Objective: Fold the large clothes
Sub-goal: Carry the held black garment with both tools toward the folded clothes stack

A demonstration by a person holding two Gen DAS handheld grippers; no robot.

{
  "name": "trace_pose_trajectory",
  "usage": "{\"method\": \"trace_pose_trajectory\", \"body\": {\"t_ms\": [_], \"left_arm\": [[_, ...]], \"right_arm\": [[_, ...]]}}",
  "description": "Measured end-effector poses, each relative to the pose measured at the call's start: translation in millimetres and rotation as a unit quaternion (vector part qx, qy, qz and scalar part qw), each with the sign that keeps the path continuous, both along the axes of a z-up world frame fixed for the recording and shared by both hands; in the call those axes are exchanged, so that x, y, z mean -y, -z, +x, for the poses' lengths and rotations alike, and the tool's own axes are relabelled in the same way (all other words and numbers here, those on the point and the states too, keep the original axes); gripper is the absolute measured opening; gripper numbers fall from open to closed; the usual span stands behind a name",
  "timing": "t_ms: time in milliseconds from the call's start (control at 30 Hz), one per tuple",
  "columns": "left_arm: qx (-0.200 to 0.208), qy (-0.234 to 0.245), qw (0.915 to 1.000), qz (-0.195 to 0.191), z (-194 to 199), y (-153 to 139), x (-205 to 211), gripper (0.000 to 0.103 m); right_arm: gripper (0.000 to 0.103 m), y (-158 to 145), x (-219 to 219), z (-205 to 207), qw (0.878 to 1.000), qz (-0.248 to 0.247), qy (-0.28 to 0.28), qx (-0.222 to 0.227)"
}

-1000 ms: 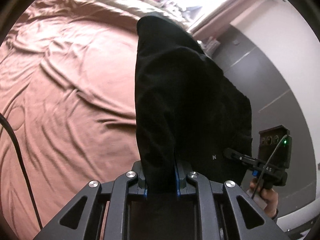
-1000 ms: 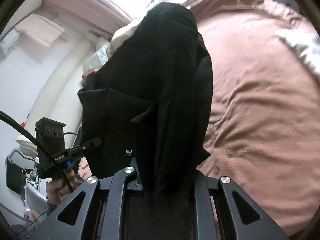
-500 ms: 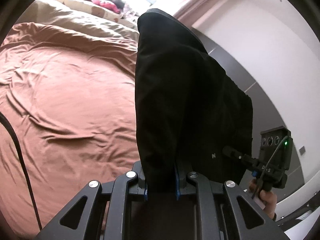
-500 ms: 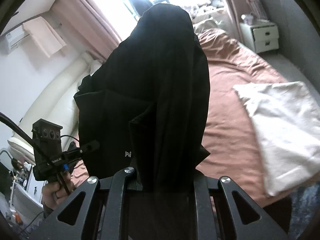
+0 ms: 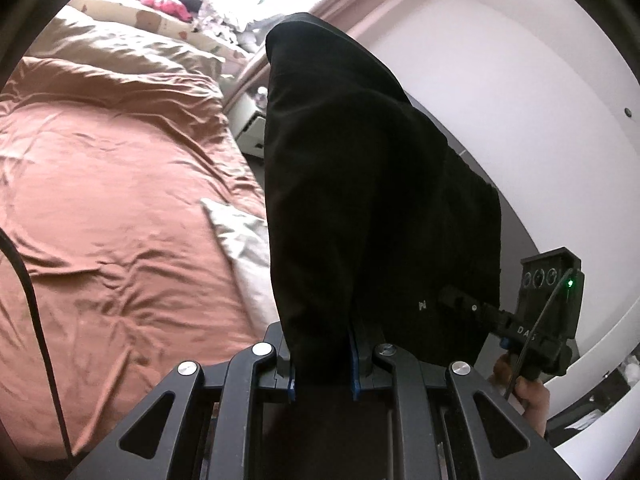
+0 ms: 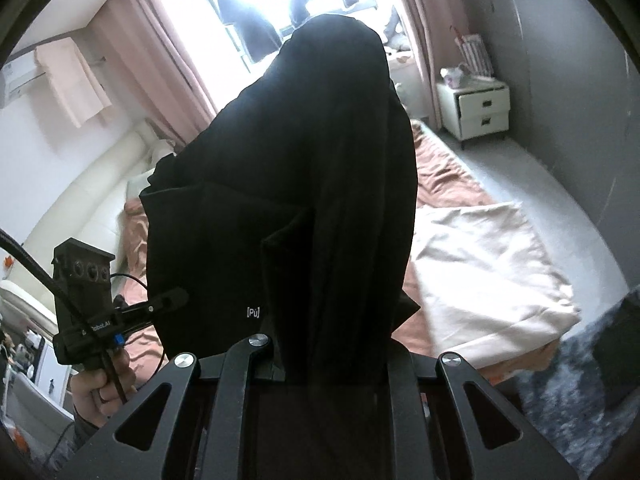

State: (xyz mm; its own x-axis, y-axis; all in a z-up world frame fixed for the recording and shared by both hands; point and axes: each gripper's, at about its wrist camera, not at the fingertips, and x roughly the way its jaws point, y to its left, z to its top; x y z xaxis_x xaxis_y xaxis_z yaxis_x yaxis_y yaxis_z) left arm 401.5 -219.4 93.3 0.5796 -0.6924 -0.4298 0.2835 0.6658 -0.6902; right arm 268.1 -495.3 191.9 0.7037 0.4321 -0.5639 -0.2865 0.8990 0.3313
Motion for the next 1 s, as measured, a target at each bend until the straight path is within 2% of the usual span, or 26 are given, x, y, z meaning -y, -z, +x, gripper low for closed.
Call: {"method": "trace_pose_trajectory", "body": {"t_ms": [167, 400, 533, 633, 1000], "left_arm": [[-0.018, -0.005, 0.9996, -0.022, 15, -3, 31, 0.019], [-0.062, 0.004, 0.9974, -0.035, 64, 12, 78, 0.019], [-0.090, 0.003, 0.9949, -0.045, 95, 37, 97, 0.019], [-0.107, 0.000, 0.9935, -0.038, 117, 55, 108, 0.019], [-0.190, 0.007, 0.9807, -0.043, 211, 146, 140, 0.019]], "right_arm": [[0.013, -18, 26, -7, 1.000, -0.022, 0.013, 0.000], [0.013, -16, 45, 24, 0.998, -0.046, 0.037, -0.025], [0.013, -2, 53, 51, 0.997, -0.053, 0.043, -0.047], [0.013, 10, 50, 75, 0.995, -0.062, 0.044, -0.065], [0.013, 46, 59, 198, 0.985, -0.075, 0.049, -0.146]]}}
